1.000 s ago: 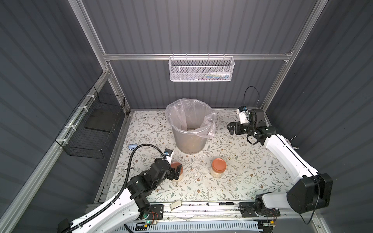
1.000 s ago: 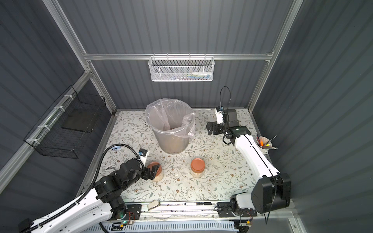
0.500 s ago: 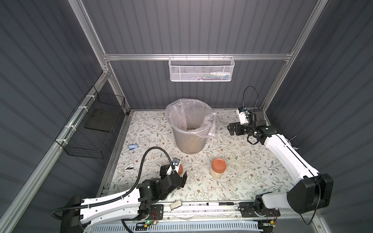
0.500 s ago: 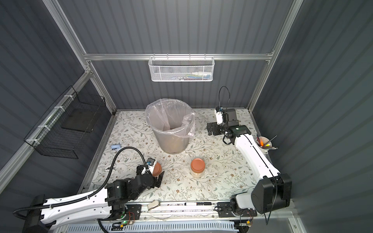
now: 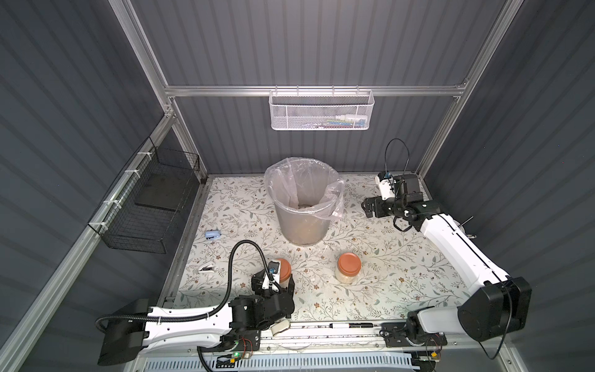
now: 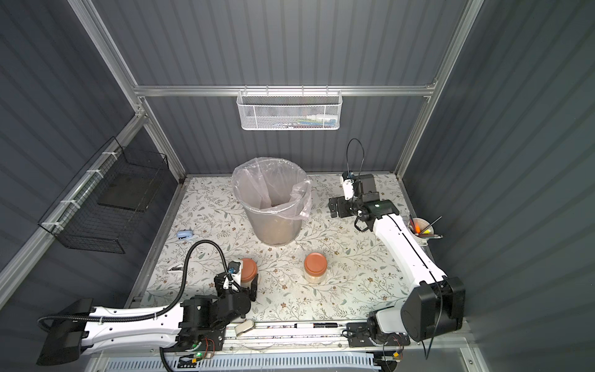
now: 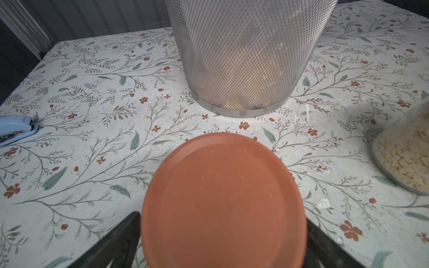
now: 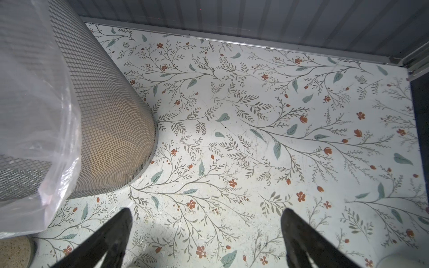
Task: Empty expired oatmeal from jars
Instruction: Pick up the jar from the center of the board.
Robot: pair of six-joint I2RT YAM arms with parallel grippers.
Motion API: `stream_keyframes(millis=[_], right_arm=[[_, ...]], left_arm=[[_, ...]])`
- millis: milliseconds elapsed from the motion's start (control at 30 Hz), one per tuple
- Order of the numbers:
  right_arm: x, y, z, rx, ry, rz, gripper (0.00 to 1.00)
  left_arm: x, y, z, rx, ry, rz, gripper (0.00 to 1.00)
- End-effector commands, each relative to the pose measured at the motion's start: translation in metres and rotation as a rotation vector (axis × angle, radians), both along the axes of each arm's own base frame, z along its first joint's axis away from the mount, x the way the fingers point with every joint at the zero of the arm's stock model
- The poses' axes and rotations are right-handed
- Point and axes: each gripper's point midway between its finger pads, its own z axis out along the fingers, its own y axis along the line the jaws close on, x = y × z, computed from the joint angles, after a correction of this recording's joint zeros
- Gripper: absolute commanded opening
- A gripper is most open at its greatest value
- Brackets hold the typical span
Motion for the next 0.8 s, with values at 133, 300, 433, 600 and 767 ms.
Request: stream_keyframes(millis=[133,300,433,600,767], right_arm=[[0.000,0.005,0.007,-0.016,-0.007,0.016,0.99],[0.001,0.013,0.006,-0.028,0.002,0.035,0.99],[0.001,0.018,0.004,-0.039,0.008,0.045,0.99],[-0.002,0.020,0.004,-0.039,0.006,0.048,0.99],[-0.003,0.022,-0.003,-0.037,0.017,0.048,0.99]], left_arm=[[0.003,0.008,-0.008,-0.103,-0.053,0.044,1.00],[0.004,0.004,-0.017,-0.081,-0.054,0.040,1.00],[0.004,0.004,-0.022,-0.076,-0.057,0.045,1.00],[0.004,0.011,-0.026,-0.079,-0.067,0.055,1.00],[0.006,0.010,-0.025,-0.065,-0.085,0.068,1.00]])
